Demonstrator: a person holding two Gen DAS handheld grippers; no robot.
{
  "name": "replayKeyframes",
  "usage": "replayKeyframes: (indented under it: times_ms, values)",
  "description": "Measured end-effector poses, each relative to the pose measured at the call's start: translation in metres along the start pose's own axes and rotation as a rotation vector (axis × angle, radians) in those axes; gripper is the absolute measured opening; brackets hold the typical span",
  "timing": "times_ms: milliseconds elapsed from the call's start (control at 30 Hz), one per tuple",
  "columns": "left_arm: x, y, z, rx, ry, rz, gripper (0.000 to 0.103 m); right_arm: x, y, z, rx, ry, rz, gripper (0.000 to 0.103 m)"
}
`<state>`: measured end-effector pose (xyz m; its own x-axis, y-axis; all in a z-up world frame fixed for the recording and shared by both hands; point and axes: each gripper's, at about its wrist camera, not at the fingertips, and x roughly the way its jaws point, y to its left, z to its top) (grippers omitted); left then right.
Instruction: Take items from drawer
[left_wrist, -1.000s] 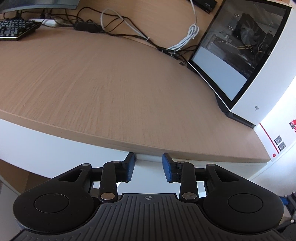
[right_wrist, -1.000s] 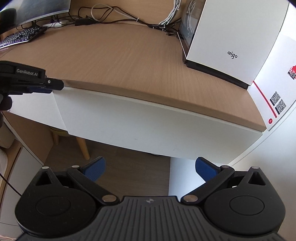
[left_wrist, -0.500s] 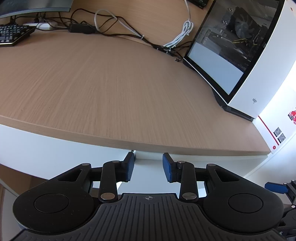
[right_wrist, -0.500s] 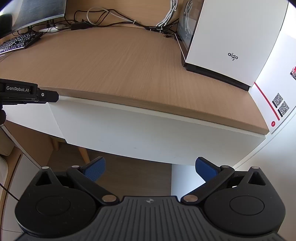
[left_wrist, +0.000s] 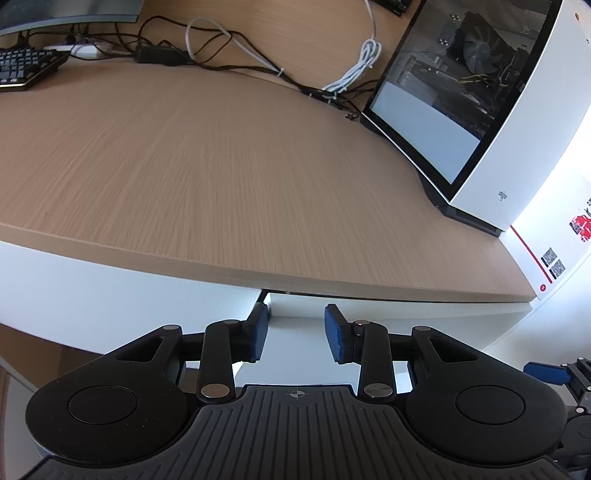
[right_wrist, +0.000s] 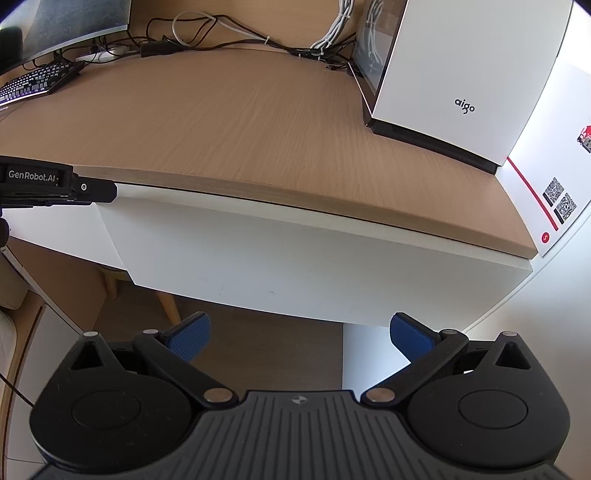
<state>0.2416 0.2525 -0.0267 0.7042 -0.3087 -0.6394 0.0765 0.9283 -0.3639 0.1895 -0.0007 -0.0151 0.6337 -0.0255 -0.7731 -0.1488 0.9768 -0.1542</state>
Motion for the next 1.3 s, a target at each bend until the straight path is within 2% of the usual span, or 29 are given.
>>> replayKeyframes:
  times_ms: [300, 533, 767, 967, 1200, 1300]
  values:
    - [-0.004, 0.000, -0.004, -0.001, 0.005, -0.006, 0.036, 0.000, 0.001, 0.005, 0.008, -0.010, 0.003, 0.103]
    - [-0.007, 0.000, -0.007, -0.002, 0.010, -0.008, 0.036, 0.016, -0.010, 0.042, 0.071, -0.033, -0.009, 0.103]
    - [-0.010, -0.001, -0.010, 0.001, 0.021, -0.011, 0.036, 0.046, -0.012, 0.069, 0.113, -0.020, -0.010, 0.103]
    - [-0.011, -0.003, -0.011, 0.028, 0.038, -0.006, 0.036, 0.068, -0.018, 0.073, 0.192, 0.025, 0.007, 0.103]
    - [-0.014, -0.001, -0.011, 0.015, 0.056, -0.019, 0.034, 0.071, -0.018, 0.072, 0.160, 0.047, 0.004, 0.103]
    - [-0.023, -0.004, -0.010, 0.017, 0.032, -0.008, 0.031, 0.068, -0.018, 0.067, 0.160, 0.043, 0.005, 0.103]
